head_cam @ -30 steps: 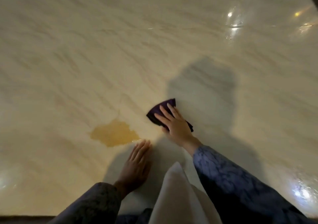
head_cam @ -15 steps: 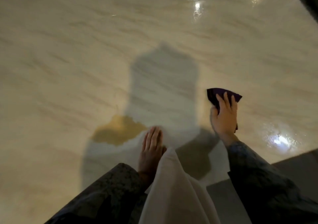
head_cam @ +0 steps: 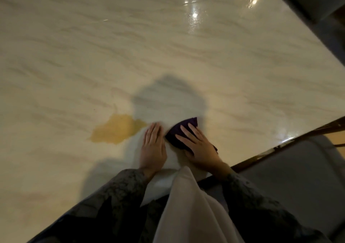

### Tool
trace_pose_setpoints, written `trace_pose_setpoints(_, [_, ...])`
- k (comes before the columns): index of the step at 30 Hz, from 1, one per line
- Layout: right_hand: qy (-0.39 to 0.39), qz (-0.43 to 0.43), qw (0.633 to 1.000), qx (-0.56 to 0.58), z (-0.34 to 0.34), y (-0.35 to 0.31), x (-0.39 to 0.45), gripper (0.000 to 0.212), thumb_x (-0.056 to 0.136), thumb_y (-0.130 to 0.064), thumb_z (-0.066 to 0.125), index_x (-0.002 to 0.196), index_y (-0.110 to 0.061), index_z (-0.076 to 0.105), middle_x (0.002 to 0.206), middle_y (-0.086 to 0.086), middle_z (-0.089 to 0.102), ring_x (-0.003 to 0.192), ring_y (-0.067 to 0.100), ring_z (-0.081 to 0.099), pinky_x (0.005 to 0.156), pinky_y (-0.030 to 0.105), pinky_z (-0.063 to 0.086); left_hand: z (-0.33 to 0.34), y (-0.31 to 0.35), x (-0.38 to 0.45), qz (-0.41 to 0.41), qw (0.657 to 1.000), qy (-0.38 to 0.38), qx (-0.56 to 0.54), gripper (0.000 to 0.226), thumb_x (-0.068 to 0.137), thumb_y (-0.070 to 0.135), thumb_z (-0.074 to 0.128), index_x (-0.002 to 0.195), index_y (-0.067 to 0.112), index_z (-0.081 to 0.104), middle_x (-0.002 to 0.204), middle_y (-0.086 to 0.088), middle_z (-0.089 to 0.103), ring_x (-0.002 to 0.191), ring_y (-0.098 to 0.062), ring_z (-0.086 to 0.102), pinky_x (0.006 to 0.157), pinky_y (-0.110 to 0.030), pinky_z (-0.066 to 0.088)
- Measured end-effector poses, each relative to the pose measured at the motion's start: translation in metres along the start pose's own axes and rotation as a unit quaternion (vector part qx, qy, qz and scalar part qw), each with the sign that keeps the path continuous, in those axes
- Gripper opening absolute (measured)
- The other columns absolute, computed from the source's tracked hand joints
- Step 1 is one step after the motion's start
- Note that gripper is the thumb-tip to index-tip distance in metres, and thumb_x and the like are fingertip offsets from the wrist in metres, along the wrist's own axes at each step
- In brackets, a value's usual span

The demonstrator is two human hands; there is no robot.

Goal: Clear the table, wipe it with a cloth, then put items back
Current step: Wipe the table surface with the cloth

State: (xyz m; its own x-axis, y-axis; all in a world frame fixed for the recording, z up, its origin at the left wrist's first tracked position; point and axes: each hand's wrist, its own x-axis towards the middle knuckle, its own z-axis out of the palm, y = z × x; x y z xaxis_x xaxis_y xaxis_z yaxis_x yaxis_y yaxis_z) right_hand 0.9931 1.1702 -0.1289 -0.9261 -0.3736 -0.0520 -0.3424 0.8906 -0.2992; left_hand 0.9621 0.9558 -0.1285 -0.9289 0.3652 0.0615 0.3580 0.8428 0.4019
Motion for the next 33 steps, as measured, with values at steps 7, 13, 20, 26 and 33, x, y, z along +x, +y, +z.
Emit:
trace_pose_setpoints(7, [0.06, 0.129, 0.99, 0.021, -0.035, 0.099, -0.05, 0.053, 0.094, -0.038, 0.041, 0.145, -0.028, 0.04, 0.156, 0.004, 0.032, 0.148, 0.029, 0.018, 0.118, 0.05, 0.016, 0.0, -0.004, 0.001, -0.004, 1.0, -0.003, -0.015, 0.05, 0.099, 0.023, 0.034, 0.144, 0.002, 0.041, 0.153, -0.012, 0.036, 0.145, -0.026, 0.026, 0.12, -0.039, 0.019])
trace_pose_setpoints(13, [0.134, 0.336, 0.932, 0.037, -0.043, 0.102, -0.055, 0.054, 0.094, -0.038, 0.036, 0.146, -0.023, 0.04, 0.157, 0.008, 0.03, 0.148, 0.032, 0.013, 0.122, 0.046, 0.008, -0.001, -0.005, -0.007, -0.029, 0.999, 0.011, -0.032, 0.051, 0.1, 0.028, 0.036, 0.145, 0.005, 0.041, 0.155, -0.008, 0.035, 0.146, -0.022, 0.024, 0.12, -0.029, 0.011])
trace_pose_setpoints(20, [0.159, 0.44, 0.884, 0.024, -0.008, -0.001, -0.035, 0.056, 0.094, -0.031, 0.052, 0.145, -0.011, 0.041, 0.154, 0.023, 0.029, 0.144, 0.046, 0.017, 0.119, 0.056, 0.01, -0.003, -0.004, -0.023, -0.032, 0.998, 0.006, -0.055, 0.053, 0.101, 0.033, 0.027, 0.143, 0.006, 0.046, 0.153, -0.008, 0.037, 0.146, -0.024, 0.025, 0.121, -0.035, 0.016])
trace_pose_setpoints(26, [0.074, 0.199, 0.977, 0.016, 0.021, -0.107, -0.01, 0.057, 0.094, -0.042, 0.043, 0.146, -0.018, 0.041, 0.156, 0.018, 0.028, 0.146, 0.041, 0.016, 0.12, 0.052, 0.008, -0.019, -0.029, -0.086, -0.111, 0.99, 0.087, -0.012, 0.046, 0.098, 0.02, 0.034, 0.137, 0.006, 0.053, 0.147, -0.012, 0.046, 0.142, -0.025, 0.031, 0.117, -0.042, 0.028])
trace_pose_setpoints(33, [0.002, -0.069, 0.997, -0.04, 0.038, -0.155, 0.005, 0.063, 0.09, -0.042, 0.056, 0.146, -0.018, 0.041, 0.155, 0.015, 0.033, 0.144, 0.04, 0.024, 0.119, 0.052, 0.015, -0.039, -0.074, -0.156, -0.247, 0.962, 0.082, 0.083, 0.057, 0.102, 0.043, 0.03, 0.148, 0.011, 0.038, 0.156, -0.008, 0.033, 0.148, -0.022, 0.019, 0.121, -0.039, 0.018])
